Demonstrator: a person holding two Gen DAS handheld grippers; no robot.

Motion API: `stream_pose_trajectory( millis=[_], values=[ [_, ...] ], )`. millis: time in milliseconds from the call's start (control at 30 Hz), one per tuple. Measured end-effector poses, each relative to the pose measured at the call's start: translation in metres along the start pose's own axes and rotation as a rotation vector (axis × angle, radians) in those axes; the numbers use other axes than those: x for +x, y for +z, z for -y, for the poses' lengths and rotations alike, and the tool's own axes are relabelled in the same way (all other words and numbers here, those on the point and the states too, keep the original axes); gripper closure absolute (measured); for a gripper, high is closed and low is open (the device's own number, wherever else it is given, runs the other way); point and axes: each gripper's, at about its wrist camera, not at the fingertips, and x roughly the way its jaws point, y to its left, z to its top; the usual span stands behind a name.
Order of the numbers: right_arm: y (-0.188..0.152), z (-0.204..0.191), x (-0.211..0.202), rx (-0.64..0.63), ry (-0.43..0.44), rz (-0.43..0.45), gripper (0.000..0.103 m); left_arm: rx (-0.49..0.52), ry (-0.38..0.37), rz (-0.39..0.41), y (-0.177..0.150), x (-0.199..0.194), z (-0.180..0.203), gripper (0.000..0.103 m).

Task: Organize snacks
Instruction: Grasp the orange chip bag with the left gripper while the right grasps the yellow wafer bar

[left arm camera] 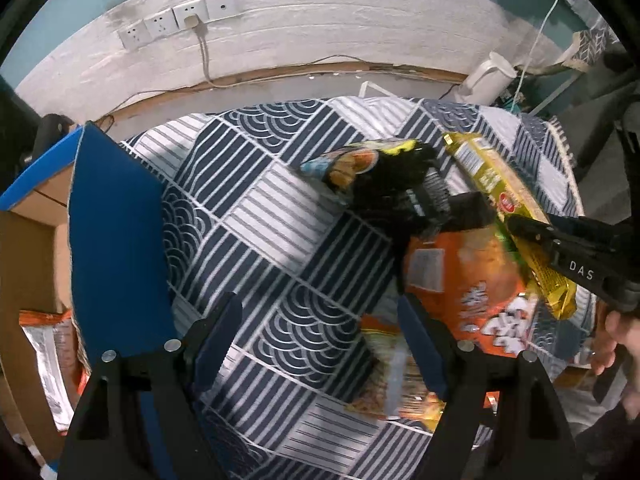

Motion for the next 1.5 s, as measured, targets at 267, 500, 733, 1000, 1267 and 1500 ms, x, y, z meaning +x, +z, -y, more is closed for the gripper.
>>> stream_pose_trajectory(
  millis=[267,500,733,1000,1267,1500],
  values=[
    [-0.021,0.013,-0.032,-0.024,-0.008,0.072,0.076,-0.025,-0.037,-0.009,-0.003,-0.005,0.027,0.016],
    [-0.044,0.036,-0.056,-0.013,-0.008,0.121,0.076,-0.076,-0.086,-0.063,-0.005,-0.002,0.057,0.016],
    [-0.060,0.054,-0.063,0.016,0.022,0.142,0.076,-0.096,-0.091,-0.082,-0.003,0.006,0.079,0.016],
    [-0.066,0.067,-0.056,0.030,0.036,0.132,0.076,-0.096,-0.050,-0.135,0.001,0.041,0.081,0.012],
    [-0.064,0.068,-0.048,0.025,0.038,0.118,0.076,-0.036,-0.049,-0.100,-0.002,0.046,0.084,0.028],
    [-0.063,0.059,-0.052,0.007,0.030,0.125,0.076,0.027,-0.071,-0.050,-0.003,0.024,0.081,0.048]
  ],
)
